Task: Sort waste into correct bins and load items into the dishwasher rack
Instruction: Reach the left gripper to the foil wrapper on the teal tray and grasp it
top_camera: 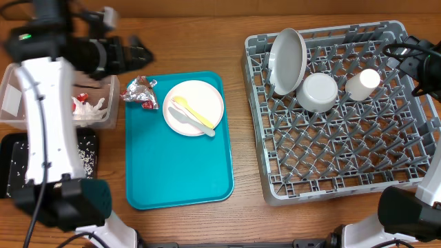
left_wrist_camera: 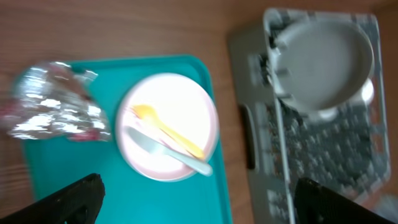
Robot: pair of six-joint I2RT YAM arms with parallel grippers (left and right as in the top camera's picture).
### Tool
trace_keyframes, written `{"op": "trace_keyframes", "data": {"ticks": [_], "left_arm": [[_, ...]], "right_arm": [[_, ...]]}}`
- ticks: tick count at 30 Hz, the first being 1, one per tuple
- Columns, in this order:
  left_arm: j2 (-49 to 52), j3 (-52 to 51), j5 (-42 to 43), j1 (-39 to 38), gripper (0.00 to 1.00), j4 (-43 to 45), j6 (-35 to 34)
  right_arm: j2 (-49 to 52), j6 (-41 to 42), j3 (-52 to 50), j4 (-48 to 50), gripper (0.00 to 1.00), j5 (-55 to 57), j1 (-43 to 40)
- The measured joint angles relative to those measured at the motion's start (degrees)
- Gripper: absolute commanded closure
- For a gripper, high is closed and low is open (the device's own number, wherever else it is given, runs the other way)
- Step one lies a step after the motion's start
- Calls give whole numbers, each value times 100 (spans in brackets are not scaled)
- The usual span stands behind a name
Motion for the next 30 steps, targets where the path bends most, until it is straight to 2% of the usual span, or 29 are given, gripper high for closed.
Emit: {"op": "trace_keyframes", "data": {"ticks": [5,7,9,12,14,17,19,23,30], "left_arm": [[367,-7,-37,-907,0,-39,-28],[409,-9,-372,-1078,0,-4,-490],[415,-9,-1010,-1167,0,-289,-1545],[435,-11,-1958,-1187,0,-1062,-3648],[448,-15,-2369,-1185,0,-1169,-5167],[468,-15,-2592,-1172,0,-1099,-6699],[468,-15,-2706,-1172,0,-968,-7333],[490,-15,-2859,-1172,1,-562,-8043],[1043,-13,-2986,-1172,11,-354,-8673]], "right_arm": [[0,0,0,-2,0,-2,0],[0,0,0,-2,0,-4,0],[0,0,0,-7,0,-2,2],[0,0,0,-2,0,-2,0],[0,0,0,-4,0,0,2],[0,-2,0,-2,0,-4,0],[0,0,0,-4,0,-2,0],[0,-4,0,-2,0,-2,0],[0,0,0,-2,0,-4,0]]}}
